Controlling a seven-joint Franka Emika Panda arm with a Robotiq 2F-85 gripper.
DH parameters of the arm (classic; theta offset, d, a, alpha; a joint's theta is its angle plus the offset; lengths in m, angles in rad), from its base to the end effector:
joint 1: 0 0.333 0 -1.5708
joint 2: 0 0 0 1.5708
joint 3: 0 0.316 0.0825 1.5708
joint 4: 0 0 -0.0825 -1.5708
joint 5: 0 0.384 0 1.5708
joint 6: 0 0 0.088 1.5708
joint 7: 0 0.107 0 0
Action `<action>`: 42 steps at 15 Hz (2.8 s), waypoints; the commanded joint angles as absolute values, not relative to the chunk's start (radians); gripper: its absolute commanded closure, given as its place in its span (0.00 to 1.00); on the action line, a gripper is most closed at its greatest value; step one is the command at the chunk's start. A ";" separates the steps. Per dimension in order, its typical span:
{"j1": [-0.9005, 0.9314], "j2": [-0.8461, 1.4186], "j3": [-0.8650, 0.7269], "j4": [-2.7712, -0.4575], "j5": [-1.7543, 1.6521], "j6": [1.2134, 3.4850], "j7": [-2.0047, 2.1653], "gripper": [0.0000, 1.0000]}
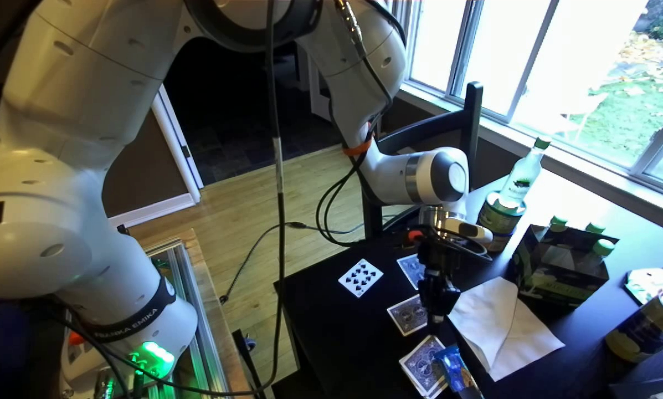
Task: Flip one card over
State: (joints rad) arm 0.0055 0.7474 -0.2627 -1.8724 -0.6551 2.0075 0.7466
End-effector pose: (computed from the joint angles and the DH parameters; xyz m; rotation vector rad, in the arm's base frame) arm 0.5390 -0.1825 0.1049 2.2183 -0.5789 -0.5004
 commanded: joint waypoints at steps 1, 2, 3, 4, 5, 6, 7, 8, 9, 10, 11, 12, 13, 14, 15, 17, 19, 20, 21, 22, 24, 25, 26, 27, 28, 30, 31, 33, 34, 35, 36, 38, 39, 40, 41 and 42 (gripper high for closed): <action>0.030 0.721 -0.280 -1.893 -0.696 2.015 0.770 1.00; 0.033 0.709 -0.282 -1.902 -0.702 2.015 0.772 1.00; 0.033 0.693 -0.280 -1.915 -0.706 2.019 0.765 1.00; 0.033 0.677 -0.279 -1.926 -0.710 2.026 0.761 1.00; 0.033 0.654 -0.277 -1.945 -0.717 2.034 0.757 1.00; 0.030 0.638 -0.273 -1.955 -0.722 2.038 0.753 1.00; 0.029 0.626 -0.272 -1.962 -0.728 2.040 0.752 1.00; 0.026 0.611 -0.268 -1.972 -0.732 2.043 0.750 1.00; 0.022 0.597 -0.264 -1.982 -0.734 2.048 0.743 1.00; 0.019 0.583 -0.261 -1.994 -0.734 2.050 0.736 1.00; 0.015 0.566 -0.257 -2.006 -0.731 2.052 0.725 1.00; 0.014 0.552 -0.255 -2.017 -0.729 2.052 0.717 1.00; 0.013 0.537 -0.253 -2.028 -0.728 2.050 0.708 1.00; 0.013 0.521 -0.252 -2.040 -0.726 2.044 0.700 1.00; 0.014 0.505 -0.253 -2.052 -0.727 2.034 0.698 1.00; 0.012 0.467 -0.252 -2.080 -0.726 2.024 0.689 1.00; 0.011 0.431 -0.253 -2.108 -0.726 2.010 0.686 1.00; 0.008 0.413 -0.252 -2.121 -0.724 2.004 0.684 1.00; 0.007 0.396 -0.251 -2.132 -0.724 1.995 0.683 1.00; 0.006 0.376 -0.250 -2.146 -0.724 1.982 0.684 1.00; 0.000 0.338 -0.246 -2.170 -0.723 1.966 0.681 1.00; -0.004 0.319 -0.243 -2.183 -0.725 1.969 0.675 1.00; -0.011 0.302 -0.240 -2.195 -0.727 1.985 0.661 1.00; -0.017 0.288 -0.238 -2.205 -0.726 1.995 0.647 1.00; -0.023 0.272 -0.236 -2.216 -0.725 2.006 0.632 1.00; -0.040 0.237 -0.235 -2.243 -0.722 2.038 0.600 1.00; -0.049 0.215 -0.235 -2.262 -0.723 2.064 0.581 1.00; -0.070 0.172 -0.236 -2.305 -0.725 2.136 0.540 1.00; -0.080 0.153 -0.238 -2.324 -0.724 2.173 0.518 1.00; -0.091 0.132 -0.241 -2.346 -0.722 2.216 0.494 1.00; -0.103 0.114 -0.244 -2.368 -0.724 2.268 0.472 1.00; -0.127 0.082 -0.248 -2.407 -0.718 2.364 0.428 1.00; -0.138 0.065 -0.251 -2.427 -0.715 2.409 0.410 1.00; -0.151 0.053 -0.254 -2.444 -0.711 2.458 0.387 1.00; -0.161 0.039 -0.255 -2.461 -0.705 2.506 0.368 1.00; -0.172 0.029 -0.257 -2.475 -0.693 2.552 0.344 1.00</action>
State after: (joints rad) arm -0.1357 0.1032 -0.2563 -2.3968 -0.6982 2.4310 0.4102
